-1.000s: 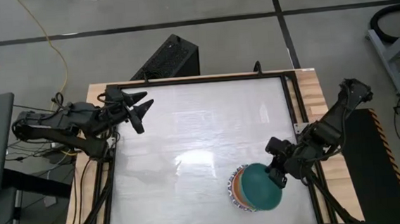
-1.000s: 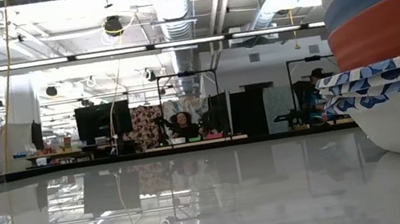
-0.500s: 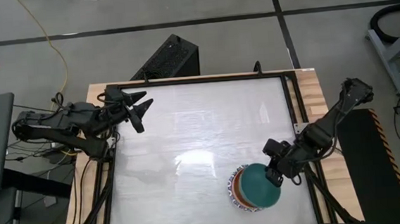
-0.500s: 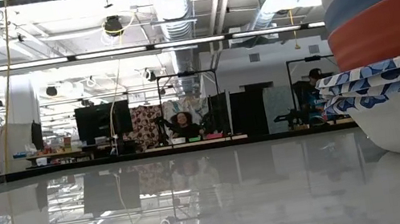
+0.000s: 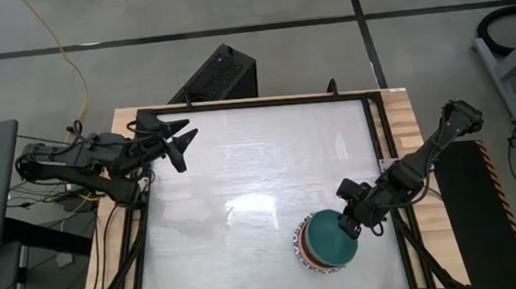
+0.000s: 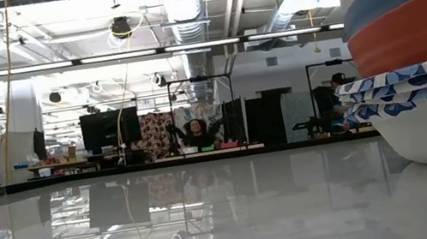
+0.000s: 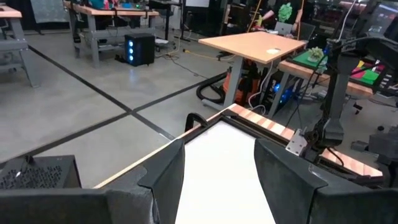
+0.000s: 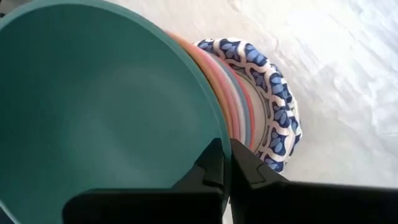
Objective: Nest bowls inside each other
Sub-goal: Stack the green bowl on top of the orange bowl, then return to Home Position
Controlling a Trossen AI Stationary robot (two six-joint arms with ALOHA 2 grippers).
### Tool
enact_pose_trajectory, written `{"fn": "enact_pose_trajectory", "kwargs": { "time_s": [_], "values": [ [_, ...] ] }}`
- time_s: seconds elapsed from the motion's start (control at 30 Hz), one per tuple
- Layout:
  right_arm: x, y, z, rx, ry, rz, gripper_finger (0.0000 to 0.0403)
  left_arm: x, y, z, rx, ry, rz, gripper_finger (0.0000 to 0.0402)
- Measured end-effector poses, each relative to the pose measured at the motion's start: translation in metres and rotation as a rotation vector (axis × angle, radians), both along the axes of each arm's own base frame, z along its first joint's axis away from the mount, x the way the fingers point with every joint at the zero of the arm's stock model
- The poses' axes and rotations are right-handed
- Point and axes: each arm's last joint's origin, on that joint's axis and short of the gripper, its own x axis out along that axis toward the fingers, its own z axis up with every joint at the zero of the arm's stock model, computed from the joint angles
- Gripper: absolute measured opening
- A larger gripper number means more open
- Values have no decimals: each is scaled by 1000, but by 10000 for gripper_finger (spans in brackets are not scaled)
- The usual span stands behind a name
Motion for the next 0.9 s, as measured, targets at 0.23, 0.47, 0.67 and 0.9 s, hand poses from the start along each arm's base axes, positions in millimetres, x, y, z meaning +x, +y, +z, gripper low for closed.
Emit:
{"fn": "enact_pose_trajectory", "kwargs": {
  "time_s": [0.23, 0.47, 0.67, 0.9],
  "values": [
    [3, -3, -2, 37, 27, 7, 87, 0, 0, 0, 0, -2, 12, 183],
    [6, -5, 2, 46, -23, 25, 175, -1, 1, 0, 12, 7, 30, 183],
    [-2, -19, 28, 45, -253, -11, 214, 1, -2, 0, -12, -5, -86, 183],
    [-24, -47, 57, -25, -488, -92, 212, -9, -1, 6, -124, -114, -126, 183]
  ]
}}
